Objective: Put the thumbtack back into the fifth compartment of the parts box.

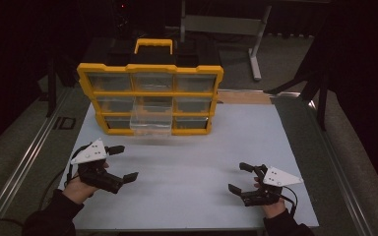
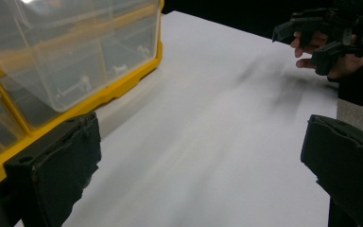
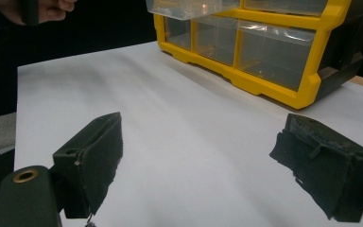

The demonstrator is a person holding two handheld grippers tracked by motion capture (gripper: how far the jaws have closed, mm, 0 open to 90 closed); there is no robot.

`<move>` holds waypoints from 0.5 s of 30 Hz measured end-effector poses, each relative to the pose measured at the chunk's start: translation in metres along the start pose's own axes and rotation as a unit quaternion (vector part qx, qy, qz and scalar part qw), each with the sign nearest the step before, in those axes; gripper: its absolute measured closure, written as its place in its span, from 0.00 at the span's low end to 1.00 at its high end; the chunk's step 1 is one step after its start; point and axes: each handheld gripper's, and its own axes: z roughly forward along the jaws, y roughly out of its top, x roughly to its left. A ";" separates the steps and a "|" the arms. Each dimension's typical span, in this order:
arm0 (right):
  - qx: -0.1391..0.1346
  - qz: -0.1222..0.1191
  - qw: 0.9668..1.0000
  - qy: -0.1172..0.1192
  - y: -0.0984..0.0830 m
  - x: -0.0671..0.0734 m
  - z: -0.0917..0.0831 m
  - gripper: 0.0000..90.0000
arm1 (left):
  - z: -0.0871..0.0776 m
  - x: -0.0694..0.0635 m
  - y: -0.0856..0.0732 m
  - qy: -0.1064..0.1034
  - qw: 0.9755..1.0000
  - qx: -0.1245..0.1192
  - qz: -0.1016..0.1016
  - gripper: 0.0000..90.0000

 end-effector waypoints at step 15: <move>0.000 -0.002 1.000 0.000 0.000 0.000 0.000 0.16 | 0.003 -0.010 -0.040 0.015 0.999 -0.030 -0.006 0.00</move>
